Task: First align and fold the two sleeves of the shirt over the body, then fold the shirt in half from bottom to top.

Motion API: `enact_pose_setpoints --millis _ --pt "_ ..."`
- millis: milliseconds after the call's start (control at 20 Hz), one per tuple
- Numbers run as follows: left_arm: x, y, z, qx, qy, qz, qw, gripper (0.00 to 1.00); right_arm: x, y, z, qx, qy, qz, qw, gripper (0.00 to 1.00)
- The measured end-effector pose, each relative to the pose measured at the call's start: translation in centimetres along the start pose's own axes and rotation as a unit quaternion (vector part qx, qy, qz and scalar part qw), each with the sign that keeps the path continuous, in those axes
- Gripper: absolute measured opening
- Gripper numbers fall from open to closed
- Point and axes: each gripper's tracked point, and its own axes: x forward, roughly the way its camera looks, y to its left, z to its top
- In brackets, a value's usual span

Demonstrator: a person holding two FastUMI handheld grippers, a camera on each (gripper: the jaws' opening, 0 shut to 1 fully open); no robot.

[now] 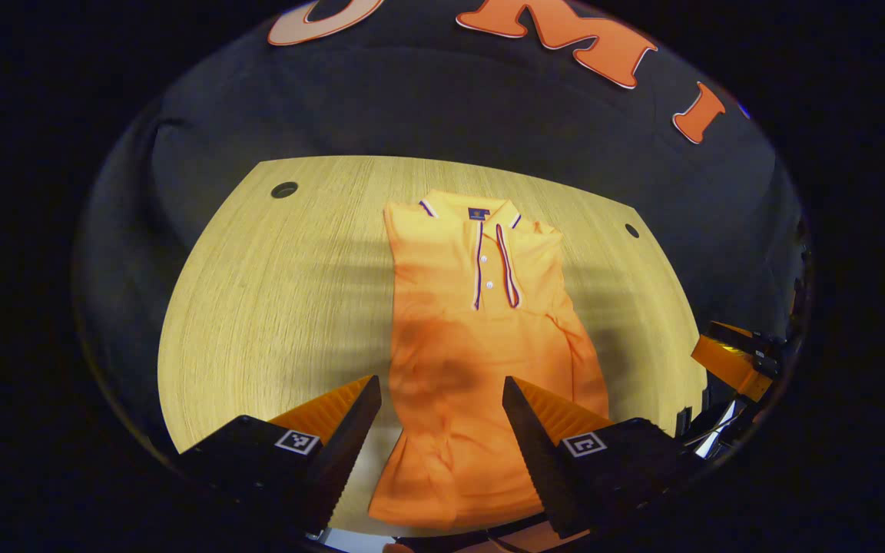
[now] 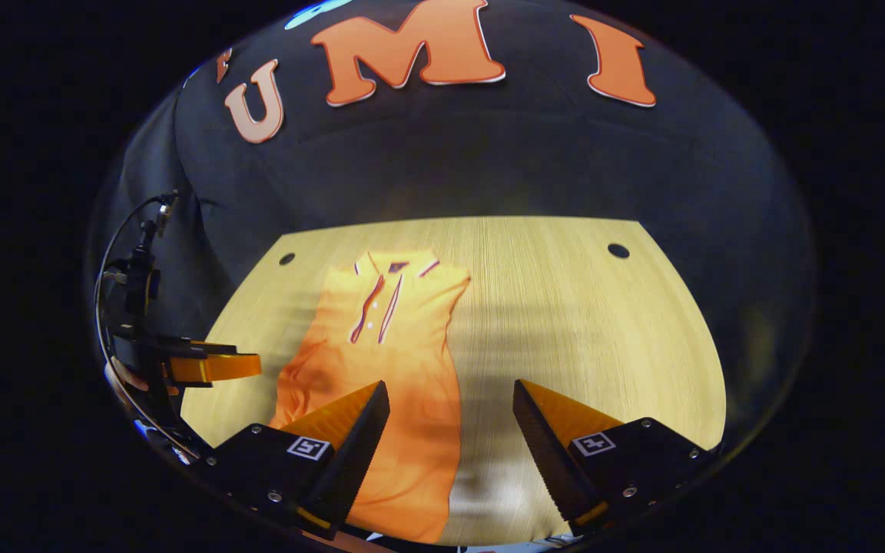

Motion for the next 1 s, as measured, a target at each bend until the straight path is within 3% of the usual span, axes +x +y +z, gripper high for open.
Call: enact_pose_setpoints --millis 150,600,1000 --pt "-1.3 0.1 -5.8 0.001 0.041 0.004 0.999 0.99 0.3 1.0 -5.0 -0.011 0.060 -0.009 0.998 0.99" --pt "-1.3 2.3 -16.4 0.011 0.119 0.044 0.992 0.99 2.4 4.5 -9.5 0.005 0.201 -0.017 0.979 0.99" --pt "0.8 3.9 -19.1 0.013 0.147 0.079 0.986 0.99 1.4 3.6 -11.8 -0.009 0.256 -0.048 0.966 0.99"
